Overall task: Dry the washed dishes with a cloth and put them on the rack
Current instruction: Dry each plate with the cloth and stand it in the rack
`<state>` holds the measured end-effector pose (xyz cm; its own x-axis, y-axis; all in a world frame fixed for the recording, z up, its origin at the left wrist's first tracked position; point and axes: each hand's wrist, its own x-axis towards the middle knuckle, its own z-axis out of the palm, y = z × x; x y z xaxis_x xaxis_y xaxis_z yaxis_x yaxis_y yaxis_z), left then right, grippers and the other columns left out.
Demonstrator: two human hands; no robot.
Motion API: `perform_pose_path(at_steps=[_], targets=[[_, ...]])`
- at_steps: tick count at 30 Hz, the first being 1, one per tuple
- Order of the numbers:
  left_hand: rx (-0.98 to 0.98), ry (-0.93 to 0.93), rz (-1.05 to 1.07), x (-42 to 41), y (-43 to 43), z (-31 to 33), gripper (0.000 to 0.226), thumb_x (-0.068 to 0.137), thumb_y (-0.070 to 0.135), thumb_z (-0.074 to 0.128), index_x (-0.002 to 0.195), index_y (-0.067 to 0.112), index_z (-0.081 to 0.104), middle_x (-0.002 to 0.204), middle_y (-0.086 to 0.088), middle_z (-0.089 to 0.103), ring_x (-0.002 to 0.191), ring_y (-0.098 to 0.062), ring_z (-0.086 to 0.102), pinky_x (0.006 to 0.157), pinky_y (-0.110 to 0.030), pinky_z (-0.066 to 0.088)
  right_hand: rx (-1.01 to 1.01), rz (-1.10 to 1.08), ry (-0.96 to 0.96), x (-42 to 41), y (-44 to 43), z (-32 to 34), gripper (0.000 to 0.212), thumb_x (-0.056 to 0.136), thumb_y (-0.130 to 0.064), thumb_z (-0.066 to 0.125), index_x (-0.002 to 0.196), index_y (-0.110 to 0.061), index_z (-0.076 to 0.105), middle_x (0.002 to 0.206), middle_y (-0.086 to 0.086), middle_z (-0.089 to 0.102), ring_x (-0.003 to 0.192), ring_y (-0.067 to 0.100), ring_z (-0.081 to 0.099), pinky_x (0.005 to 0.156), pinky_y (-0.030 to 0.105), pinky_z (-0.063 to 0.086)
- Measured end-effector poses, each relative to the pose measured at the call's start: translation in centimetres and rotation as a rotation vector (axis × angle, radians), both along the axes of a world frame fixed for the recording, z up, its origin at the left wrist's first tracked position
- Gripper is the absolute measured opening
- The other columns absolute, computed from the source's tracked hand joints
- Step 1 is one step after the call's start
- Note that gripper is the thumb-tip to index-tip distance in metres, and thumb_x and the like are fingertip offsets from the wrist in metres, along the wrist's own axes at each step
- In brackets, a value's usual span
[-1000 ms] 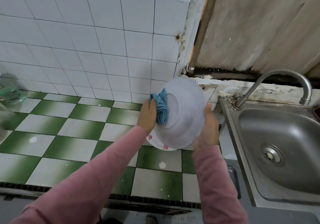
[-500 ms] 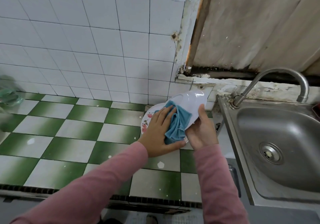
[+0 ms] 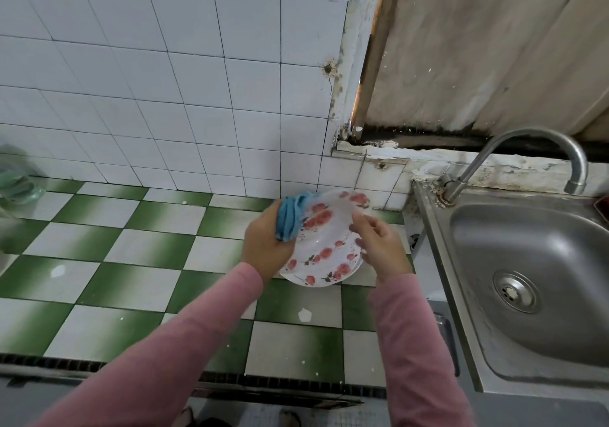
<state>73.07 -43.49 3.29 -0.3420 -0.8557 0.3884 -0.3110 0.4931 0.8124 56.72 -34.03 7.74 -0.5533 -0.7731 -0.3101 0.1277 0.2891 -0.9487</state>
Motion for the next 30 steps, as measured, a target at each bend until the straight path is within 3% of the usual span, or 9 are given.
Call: perform_pose_path(at_steps=[5, 8, 11, 17, 19, 21, 23, 25, 30], targets=[[0.524, 0.459, 0.178, 0.2, -1.3, 2.3, 0.024, 0.090, 0.014, 0.068, 0.099, 0.033, 0.057, 0.096, 0.006, 0.066, 0.087, -0.008, 0.064, 0.078, -0.033, 0.057, 0.115, -0.134, 0.207, -1.2, 0.3, -2.1, 0.085, 0.083, -0.053, 0.071, 0.150, -0.020, 0.030, 0.151, 0.009, 0.037, 0.133, 0.027, 0.044, 0.107, 0.041, 0.040], [0.751, 0.610, 0.163, 0.9, -2.0, 2.4, 0.025, 0.089, 0.012, 0.068, 0.107, 0.026, 0.061, 0.111, -0.006, 0.068, 0.102, -0.027, 0.066, 0.086, -0.046, 0.057, 0.004, -0.012, -0.199, -0.8, 0.9, -3.0, 0.059, 0.084, -0.051, 0.068, 0.132, -0.022, 0.050, 0.129, 0.004, 0.063, 0.108, 0.019, 0.062, 0.087, 0.037, 0.054], [0.825, 0.569, 0.154, 1.1, -2.0, 2.1, 0.021, 0.089, 0.011, 0.068, 0.105, 0.023, 0.062, 0.107, -0.007, 0.069, 0.105, -0.034, 0.066, 0.088, -0.050, 0.056, -0.155, 0.004, -0.544, -0.2, 0.8, -3.5, 0.053, 0.088, -0.048, 0.061, 0.133, -0.021, 0.056, 0.121, 0.008, 0.071, 0.110, 0.029, 0.068, 0.091, 0.049, 0.056], [0.743, 0.612, 0.272, 1.2, -1.4, 2.0, 0.020, 0.093, 0.025, 0.064, 0.112, 0.020, 0.058, 0.101, -0.002, 0.069, 0.097, -0.024, 0.068, 0.086, -0.045, 0.058, -0.298, -0.061, -0.651, 0.3, -0.2, -3.5, 0.056, 0.089, -0.060, 0.048, 0.133, -0.027, 0.057, 0.127, 0.009, 0.068, 0.114, 0.032, 0.065, 0.094, 0.054, 0.053], [0.536, 0.516, 0.386, 1.0, -1.2, 1.8, 0.033, 0.095, 0.029, 0.061, 0.125, 0.017, 0.051, 0.103, 0.001, 0.065, 0.093, -0.012, 0.066, 0.088, -0.041, 0.057, -0.295, -0.087, -0.640, 0.4, -0.4, -3.6, 0.053, 0.087, -0.063, 0.046, 0.126, -0.031, 0.060, 0.124, 0.008, 0.069, 0.113, 0.032, 0.066, 0.094, 0.055, 0.053], [0.337, 0.336, 0.349, 1.0, -1.2, 0.9, 0.056, 0.094, 0.044, 0.058, 0.141, 0.021, 0.039, 0.124, -0.007, 0.058, 0.112, -0.021, 0.061, 0.096, -0.048, 0.053, -0.293, -0.094, -0.623, 1.0, -0.6, -3.3, 0.045, 0.089, -0.064, 0.044, 0.118, -0.034, 0.062, 0.120, 0.007, 0.071, 0.113, 0.031, 0.065, 0.099, 0.056, 0.050], [0.106, -0.103, 0.157, 1.0, -1.6, -0.8, 0.073, 0.092, 0.061, 0.043, 0.155, 0.031, 0.020, 0.155, -0.013, 0.032, 0.141, -0.042, 0.032, 0.114, -0.057, 0.032, -0.298, -0.081, -0.607, 1.6, -0.9, -2.7, 0.041, 0.095, -0.061, 0.040, 0.117, -0.034, 0.062, 0.118, 0.005, 0.072, 0.110, 0.029, 0.067, 0.097, 0.052, 0.052], [-0.059, -0.492, 0.037, 0.8, -1.5, -2.1, 0.077, 0.089, 0.067, 0.020, 0.155, 0.034, -0.003, 0.166, -0.005, -0.003, 0.150, -0.035, -0.010, 0.122, -0.052, -0.001, -0.312, -0.041, -0.557, 1.9, -1.1, -2.3, 0.042, 0.098, -0.058, 0.038, 0.122, -0.031, 0.060, 0.115, 0.004, 0.073, 0.106, 0.025, 0.070, 0.089, 0.045, 0.057], [0.054, -0.625, 0.010, -0.9, -1.1, -2.6, 0.075, 0.084, 0.071, 0.006, 0.144, 0.039, -0.024, 0.159, 0.001, -0.031, 0.145, -0.026, -0.032, 0.115, -0.041, -0.025, -0.289, -0.006, -0.465, 2.7, -1.0, -2.3, 0.056, 0.094, -0.057, 0.045, 0.135, -0.021, 0.056, 0.118, 0.005, 0.072, 0.109, 0.025, 0.069, 0.093, 0.046, 0.056]])
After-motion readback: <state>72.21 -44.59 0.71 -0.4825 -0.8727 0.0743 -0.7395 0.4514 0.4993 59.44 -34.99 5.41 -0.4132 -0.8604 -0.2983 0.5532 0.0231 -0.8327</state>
